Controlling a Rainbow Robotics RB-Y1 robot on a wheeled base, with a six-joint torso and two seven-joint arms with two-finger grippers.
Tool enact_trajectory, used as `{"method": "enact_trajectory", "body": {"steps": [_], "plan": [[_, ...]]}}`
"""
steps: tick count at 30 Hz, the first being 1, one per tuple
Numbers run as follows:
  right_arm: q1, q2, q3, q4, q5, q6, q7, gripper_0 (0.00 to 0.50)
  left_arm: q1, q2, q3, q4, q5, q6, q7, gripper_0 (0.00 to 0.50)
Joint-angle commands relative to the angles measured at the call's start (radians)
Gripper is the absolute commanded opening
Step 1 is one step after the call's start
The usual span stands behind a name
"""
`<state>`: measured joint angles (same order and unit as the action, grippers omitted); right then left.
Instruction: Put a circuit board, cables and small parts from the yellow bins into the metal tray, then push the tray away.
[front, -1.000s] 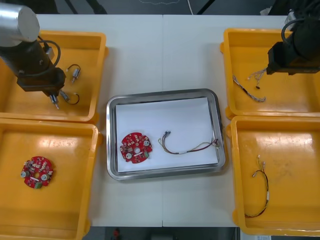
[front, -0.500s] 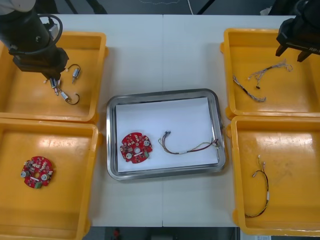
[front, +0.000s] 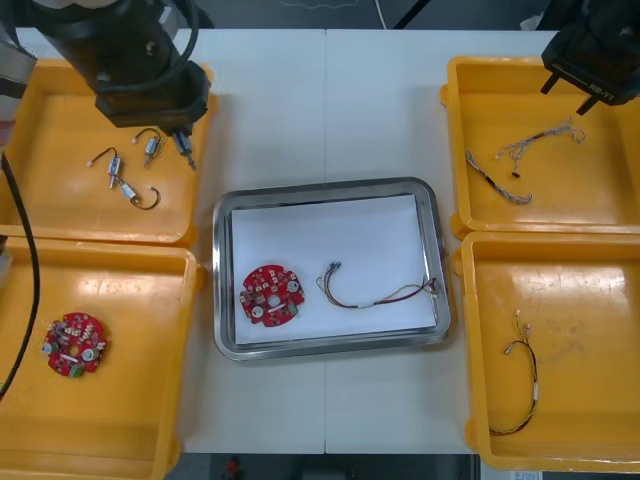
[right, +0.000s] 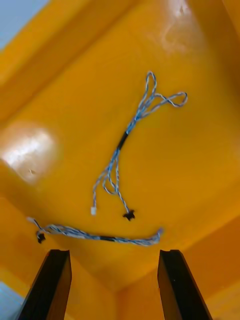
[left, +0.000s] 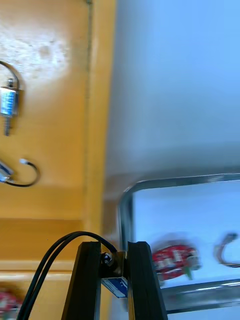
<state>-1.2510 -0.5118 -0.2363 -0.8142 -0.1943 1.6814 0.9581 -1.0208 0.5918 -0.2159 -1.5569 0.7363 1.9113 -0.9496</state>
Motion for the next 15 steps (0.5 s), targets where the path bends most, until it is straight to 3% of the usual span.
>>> {"method": "enact_trajectory", "body": {"steps": [1,6,9,15], "plan": [[-0.079,0.018,-0.020,0.076,0.021,-0.089,-0.059,0.500,-0.021,-0.072,-0.007,-0.141,0.021,0.009,0.065,0.000],[-0.093,0.019,-0.058,0.178,0.030,-0.195,-0.068,0.500,0.047,-0.087,-0.036,-0.239,0.041,0.009,0.135,0.000],[-0.125,0.019,-0.083,0.279,0.042,-0.279,-0.073,0.500,0.088,-0.081,-0.115,-0.278,0.025,0.009,0.175,0.000],[-0.134,0.018,-0.072,0.356,0.058,-0.359,-0.088,0.500,0.139,-0.086,-0.198,-0.279,-0.029,0.009,0.175,0.000]]}}
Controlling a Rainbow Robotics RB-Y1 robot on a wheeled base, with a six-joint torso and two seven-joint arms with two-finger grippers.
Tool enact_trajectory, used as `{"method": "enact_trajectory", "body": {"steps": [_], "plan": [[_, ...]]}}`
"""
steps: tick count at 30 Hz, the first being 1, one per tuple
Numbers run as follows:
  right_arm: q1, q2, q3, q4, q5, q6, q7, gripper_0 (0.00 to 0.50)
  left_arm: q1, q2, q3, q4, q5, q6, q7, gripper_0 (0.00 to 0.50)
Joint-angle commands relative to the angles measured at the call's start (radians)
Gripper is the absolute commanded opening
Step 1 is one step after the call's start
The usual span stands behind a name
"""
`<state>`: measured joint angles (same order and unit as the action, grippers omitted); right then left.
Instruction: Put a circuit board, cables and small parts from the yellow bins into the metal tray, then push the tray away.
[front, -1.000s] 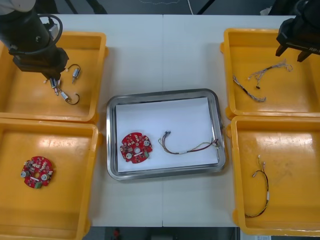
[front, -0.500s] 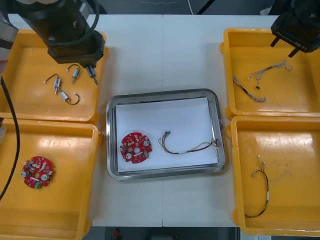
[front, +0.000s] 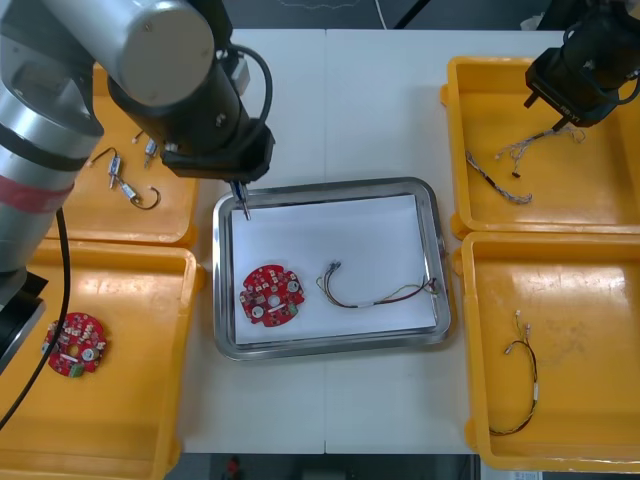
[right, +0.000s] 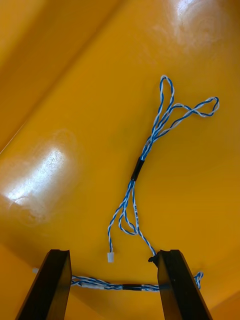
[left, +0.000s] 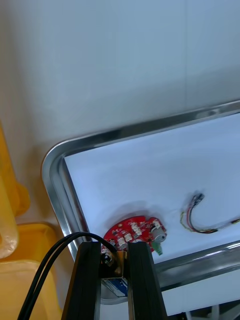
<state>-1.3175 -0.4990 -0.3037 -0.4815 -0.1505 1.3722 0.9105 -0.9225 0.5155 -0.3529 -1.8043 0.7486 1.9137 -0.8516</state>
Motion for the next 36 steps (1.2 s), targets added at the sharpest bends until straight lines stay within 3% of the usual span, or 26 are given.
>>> {"method": "enact_trajectory", "body": {"steps": [1,14,28,33,34,35,36], "plan": [[-0.068,0.007,-0.006,0.038,0.016,-0.068,-0.044,0.500,0.050,-0.009,-0.078,-0.032,-0.049,0.006,0.080,0.000],[-0.058,0.007,-0.017,0.173,0.017,-0.242,-0.064,0.500,0.114,-0.011,-0.221,0.026,-0.141,-0.168,0.088,0.000],[0.021,0.017,-0.017,0.173,-0.020,-0.292,-0.073,0.500,0.114,-0.034,-0.278,0.163,-0.222,-0.329,0.052,0.000],[0.049,0.017,-0.015,0.173,-0.075,-0.295,-0.081,0.500,0.114,-0.035,-0.282,0.169,-0.224,-0.343,0.051,0.003],[0.054,0.017,-0.015,0.173,-0.078,-0.295,-0.084,0.500,0.114,-0.035,-0.282,0.169,-0.224,-0.341,0.051,0.010],[0.057,0.017,-0.015,0.173,-0.078,-0.295,-0.085,0.500,0.114,-0.035,-0.282,0.169,-0.224,-0.341,0.051,0.060],[0.060,0.019,-0.014,0.173,-0.081,-0.294,-0.088,0.500,0.114,-0.035,-0.282,0.169,-0.224,-0.341,0.051,0.189]]}}
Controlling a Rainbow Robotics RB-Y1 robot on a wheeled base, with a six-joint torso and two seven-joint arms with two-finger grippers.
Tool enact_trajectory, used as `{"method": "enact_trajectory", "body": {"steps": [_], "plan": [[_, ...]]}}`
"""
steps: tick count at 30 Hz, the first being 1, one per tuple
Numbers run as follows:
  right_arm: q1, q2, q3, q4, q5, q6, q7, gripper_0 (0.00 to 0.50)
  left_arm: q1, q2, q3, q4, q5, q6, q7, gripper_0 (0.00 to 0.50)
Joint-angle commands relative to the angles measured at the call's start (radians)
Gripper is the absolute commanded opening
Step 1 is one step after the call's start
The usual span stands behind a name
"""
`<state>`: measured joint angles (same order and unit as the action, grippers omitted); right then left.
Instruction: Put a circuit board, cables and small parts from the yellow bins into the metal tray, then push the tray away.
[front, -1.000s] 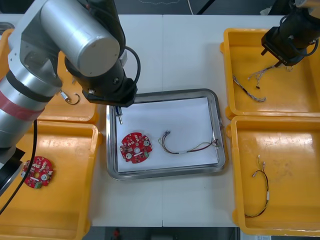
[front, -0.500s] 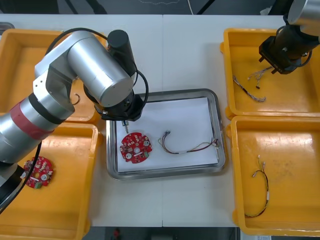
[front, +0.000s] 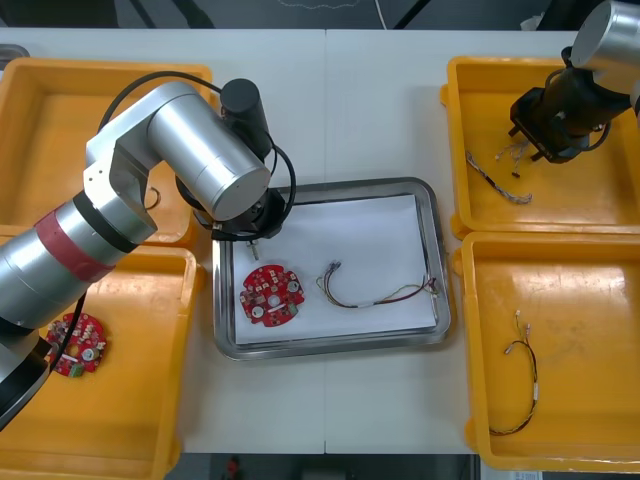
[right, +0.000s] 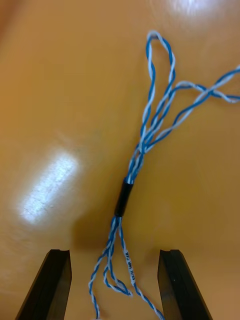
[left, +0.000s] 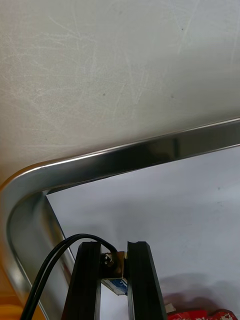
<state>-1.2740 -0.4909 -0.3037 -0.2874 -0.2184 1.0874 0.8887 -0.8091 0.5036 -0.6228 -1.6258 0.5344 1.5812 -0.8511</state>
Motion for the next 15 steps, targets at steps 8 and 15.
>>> {"method": "enact_trajectory", "body": {"steps": [8,15], "plan": [[0.053,0.017,0.012,-0.021,-0.035,-0.014,-0.086,0.500,0.001,-0.022,-0.011,-0.020,-0.005,0.003,0.052,0.500],[0.071,0.017,0.021,-0.019,-0.050,-0.014,-0.093,0.500,0.001,-0.023,0.035,-0.071,-0.001,0.065,0.052,0.500]]}}
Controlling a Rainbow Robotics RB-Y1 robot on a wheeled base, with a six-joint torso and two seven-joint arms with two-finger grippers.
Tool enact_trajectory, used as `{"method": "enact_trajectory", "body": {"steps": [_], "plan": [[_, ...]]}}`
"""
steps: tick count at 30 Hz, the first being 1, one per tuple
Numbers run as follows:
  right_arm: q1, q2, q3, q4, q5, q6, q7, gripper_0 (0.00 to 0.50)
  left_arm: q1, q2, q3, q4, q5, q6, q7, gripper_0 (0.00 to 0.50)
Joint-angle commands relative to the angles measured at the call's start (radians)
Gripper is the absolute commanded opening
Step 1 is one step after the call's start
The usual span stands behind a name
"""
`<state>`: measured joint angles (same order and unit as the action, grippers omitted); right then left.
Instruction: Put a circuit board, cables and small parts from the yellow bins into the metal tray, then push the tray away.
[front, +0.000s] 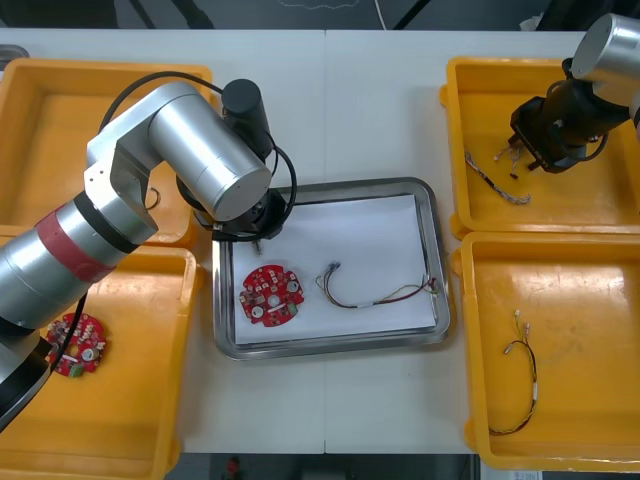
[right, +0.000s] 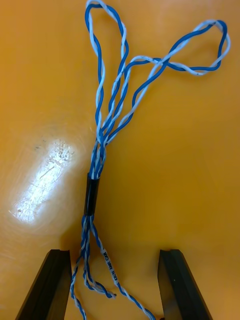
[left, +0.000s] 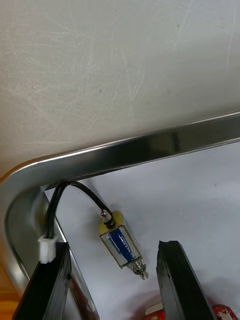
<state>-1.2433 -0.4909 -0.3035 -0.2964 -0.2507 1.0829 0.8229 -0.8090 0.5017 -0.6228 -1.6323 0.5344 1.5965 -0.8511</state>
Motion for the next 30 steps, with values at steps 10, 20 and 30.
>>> {"method": "enact_trajectory", "body": {"steps": [10,20,30], "plan": [[0.051,0.026,0.023,-0.012,-0.019,-0.017,-0.025,0.200,0.001,-0.002,0.167,-0.193,0.045,0.206,0.027,0.500],[0.056,0.028,0.024,-0.013,-0.018,-0.024,-0.010,0.000,-0.013,0.049,0.336,-0.207,0.130,0.301,-0.105,0.500],[0.056,0.009,0.035,-0.239,0.044,0.216,0.033,0.000,-0.062,0.107,0.468,-0.135,0.162,0.323,-0.238,0.500]]}}
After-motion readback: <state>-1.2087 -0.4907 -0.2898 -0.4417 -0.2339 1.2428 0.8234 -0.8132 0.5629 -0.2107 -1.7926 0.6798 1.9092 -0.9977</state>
